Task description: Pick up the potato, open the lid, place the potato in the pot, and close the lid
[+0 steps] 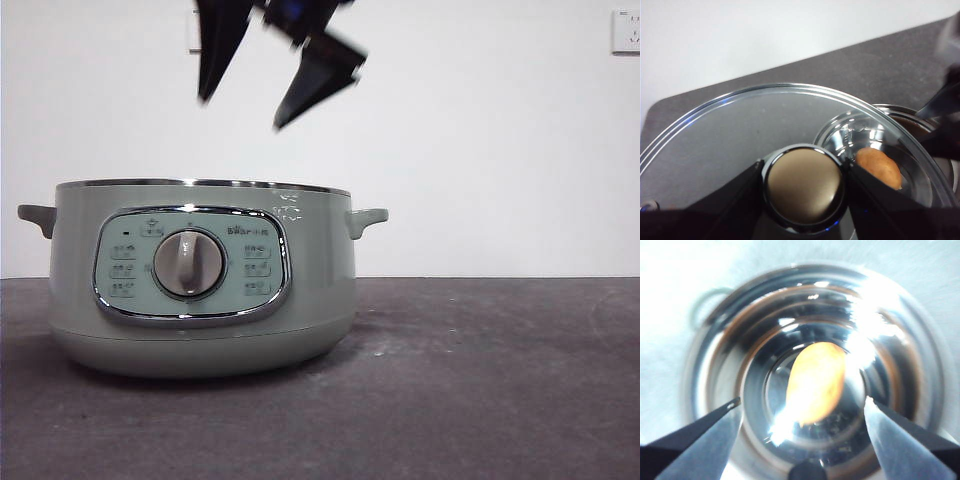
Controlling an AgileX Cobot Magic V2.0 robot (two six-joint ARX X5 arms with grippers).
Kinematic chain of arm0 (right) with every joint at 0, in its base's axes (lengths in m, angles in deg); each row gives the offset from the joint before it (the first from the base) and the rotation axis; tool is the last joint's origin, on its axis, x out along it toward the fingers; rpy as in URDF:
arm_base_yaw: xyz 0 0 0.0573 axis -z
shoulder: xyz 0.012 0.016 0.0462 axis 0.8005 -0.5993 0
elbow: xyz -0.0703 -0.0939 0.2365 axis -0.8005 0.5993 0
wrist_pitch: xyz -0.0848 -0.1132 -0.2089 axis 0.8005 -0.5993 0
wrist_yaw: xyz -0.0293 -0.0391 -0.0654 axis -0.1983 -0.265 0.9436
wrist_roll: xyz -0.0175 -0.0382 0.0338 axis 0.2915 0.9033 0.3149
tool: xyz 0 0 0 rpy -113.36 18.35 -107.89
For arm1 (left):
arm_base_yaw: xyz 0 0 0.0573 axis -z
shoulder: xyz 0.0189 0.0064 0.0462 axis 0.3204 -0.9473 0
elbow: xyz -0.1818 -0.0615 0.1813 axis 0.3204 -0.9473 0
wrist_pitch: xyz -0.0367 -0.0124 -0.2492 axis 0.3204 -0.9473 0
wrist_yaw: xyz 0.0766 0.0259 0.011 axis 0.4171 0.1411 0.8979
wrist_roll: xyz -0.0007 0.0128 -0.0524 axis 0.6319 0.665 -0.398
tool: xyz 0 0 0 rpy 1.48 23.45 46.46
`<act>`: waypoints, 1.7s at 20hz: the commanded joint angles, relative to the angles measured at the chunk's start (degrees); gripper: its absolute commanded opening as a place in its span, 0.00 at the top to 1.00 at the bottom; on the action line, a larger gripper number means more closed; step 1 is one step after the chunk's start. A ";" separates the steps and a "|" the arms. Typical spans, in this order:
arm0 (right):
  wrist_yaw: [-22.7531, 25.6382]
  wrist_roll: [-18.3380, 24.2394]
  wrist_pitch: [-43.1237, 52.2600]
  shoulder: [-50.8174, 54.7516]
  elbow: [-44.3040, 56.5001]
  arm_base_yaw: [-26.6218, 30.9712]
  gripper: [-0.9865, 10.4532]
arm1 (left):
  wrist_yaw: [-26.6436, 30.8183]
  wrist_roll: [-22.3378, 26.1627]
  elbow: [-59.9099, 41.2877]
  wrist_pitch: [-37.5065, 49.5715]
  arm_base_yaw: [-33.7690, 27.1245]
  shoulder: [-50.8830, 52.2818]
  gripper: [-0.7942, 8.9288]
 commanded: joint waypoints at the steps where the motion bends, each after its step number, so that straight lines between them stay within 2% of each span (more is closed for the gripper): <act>1: 1.01 0.04 -3.06 4.85 0.15 0.85 0.56 | -3.82 0.00 0.94 5.20 -0.07 -2.78 0.93; 4: 6.58 0.07 -8.31 12.00 0.15 1.64 0.56 | -5.44 -0.15 0.94 10.10 -0.07 -8.59 0.93; 7: 10.01 0.04 -13.51 17.20 0.15 2.01 0.56 | -9.42 -1.92 0.92 13.68 0.07 -12.66 0.93; 9: 12.13 0.02 -16.35 20.04 0.15 2.03 0.56 | -9.81 -2.78 0.87 15.85 0.09 -15.23 0.93; 15: 12.35 -1.31 -22.18 26.82 0.15 2.03 0.56 | -9.94 -4.68 -0.57 21.94 2.80 -22.47 0.93; 22: 12.33 -1.51 -23.80 31.80 0.15 2.03 0.56 | -8.90 -6.12 -0.57 25.79 5.60 -29.64 0.93; 27: 12.33 -1.95 -23.85 33.59 0.15 2.03 0.56 | -8.94 -6.95 -1.84 28.46 5.73 -30.58 0.93; 34: 12.31 -2.40 -25.07 34.16 0.15 2.03 0.56 | -9.25 -9.33 -9.16 33.59 5.77 -30.58 0.93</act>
